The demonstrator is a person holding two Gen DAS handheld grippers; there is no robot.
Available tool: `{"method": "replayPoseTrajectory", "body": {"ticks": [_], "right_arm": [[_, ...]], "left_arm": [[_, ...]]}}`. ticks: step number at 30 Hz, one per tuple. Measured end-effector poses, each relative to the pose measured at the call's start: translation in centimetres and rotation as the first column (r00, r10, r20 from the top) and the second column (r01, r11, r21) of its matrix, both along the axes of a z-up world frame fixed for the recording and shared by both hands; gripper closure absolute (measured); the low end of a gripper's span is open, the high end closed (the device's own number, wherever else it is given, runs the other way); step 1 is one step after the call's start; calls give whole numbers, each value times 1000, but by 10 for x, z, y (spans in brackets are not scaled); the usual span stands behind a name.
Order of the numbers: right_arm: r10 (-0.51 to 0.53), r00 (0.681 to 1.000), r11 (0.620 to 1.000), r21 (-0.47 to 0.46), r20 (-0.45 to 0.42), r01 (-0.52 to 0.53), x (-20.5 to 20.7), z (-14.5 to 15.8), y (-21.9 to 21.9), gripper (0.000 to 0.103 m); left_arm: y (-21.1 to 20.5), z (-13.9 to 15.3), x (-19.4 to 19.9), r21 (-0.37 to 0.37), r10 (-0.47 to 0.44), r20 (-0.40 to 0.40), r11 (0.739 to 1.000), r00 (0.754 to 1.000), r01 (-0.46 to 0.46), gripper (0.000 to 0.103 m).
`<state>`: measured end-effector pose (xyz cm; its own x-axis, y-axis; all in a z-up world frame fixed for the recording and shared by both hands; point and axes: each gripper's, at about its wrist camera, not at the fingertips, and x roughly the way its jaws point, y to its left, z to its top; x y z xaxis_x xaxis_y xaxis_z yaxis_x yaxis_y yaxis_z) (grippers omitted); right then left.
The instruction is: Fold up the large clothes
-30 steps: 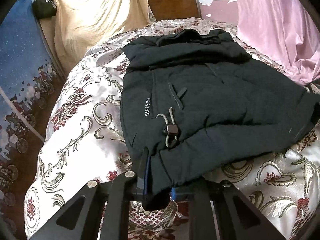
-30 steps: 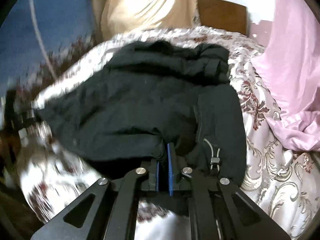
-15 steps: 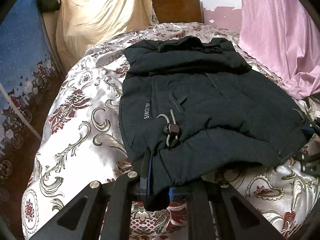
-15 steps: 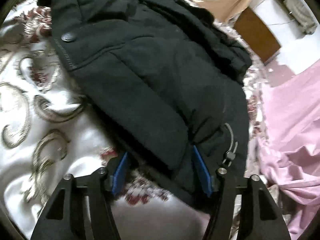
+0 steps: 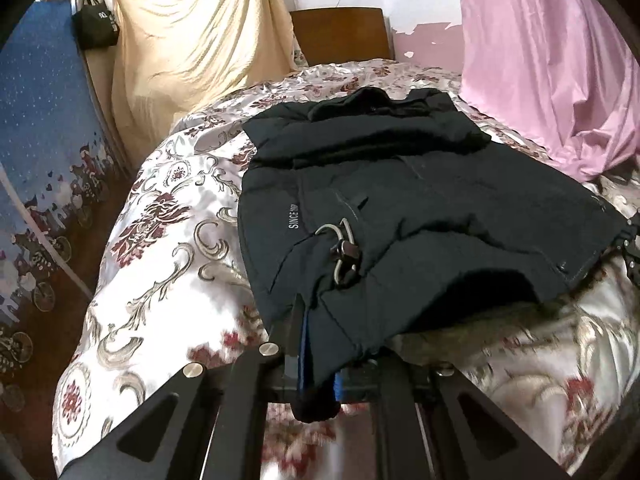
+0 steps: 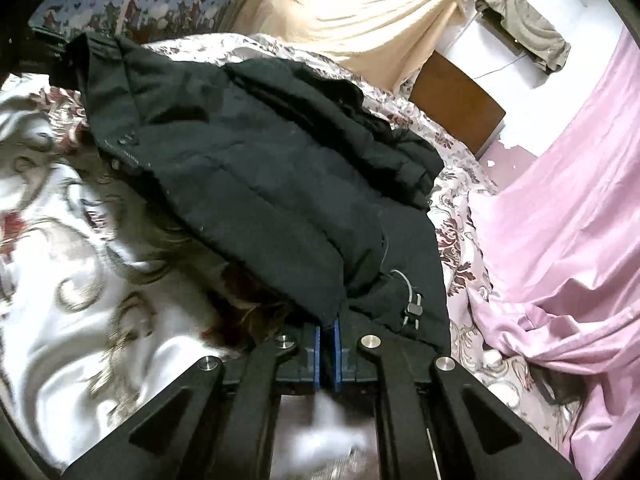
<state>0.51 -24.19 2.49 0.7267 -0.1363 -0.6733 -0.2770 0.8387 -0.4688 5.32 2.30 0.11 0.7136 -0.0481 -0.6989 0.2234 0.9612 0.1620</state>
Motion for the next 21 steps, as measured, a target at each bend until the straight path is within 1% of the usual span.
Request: {"method": "replayPoseTrajectory", "body": {"ticks": [4,6,9,13,15,18,19,21], "right_arm": [[20,1000,999,30,-12,-20,-28,16,3,99],[24,1000,998,58,-10,-23,-32,26,3,99],[17,1000,993,116,1,-17,-21,41,-4,99],[-1,999,974,227,44,-9,9,68,-18,99],[-13,998,962,275,66,-5,30,80,-25,99],[-45,995,931,365,88,10,69,100,-38,99],[-57,994,919,394,93,16,85,106,-45,99],[-78,993,907,420,92,32,116,114,-51,99]], "left_arm": [[8,10,-23,-28,-1,-14,1000,1000,1,94],[12,15,-23,-49,5,-24,999,1000,-6,94],[14,28,-8,-94,20,-33,995,999,-23,94],[13,51,14,-165,34,-4,986,999,-34,94],[12,67,33,-200,41,20,979,999,-36,94],[13,88,68,-254,46,25,966,999,-38,94],[13,93,80,-266,46,24,963,999,-38,94],[10,103,107,-262,41,14,964,999,-36,94]]}}
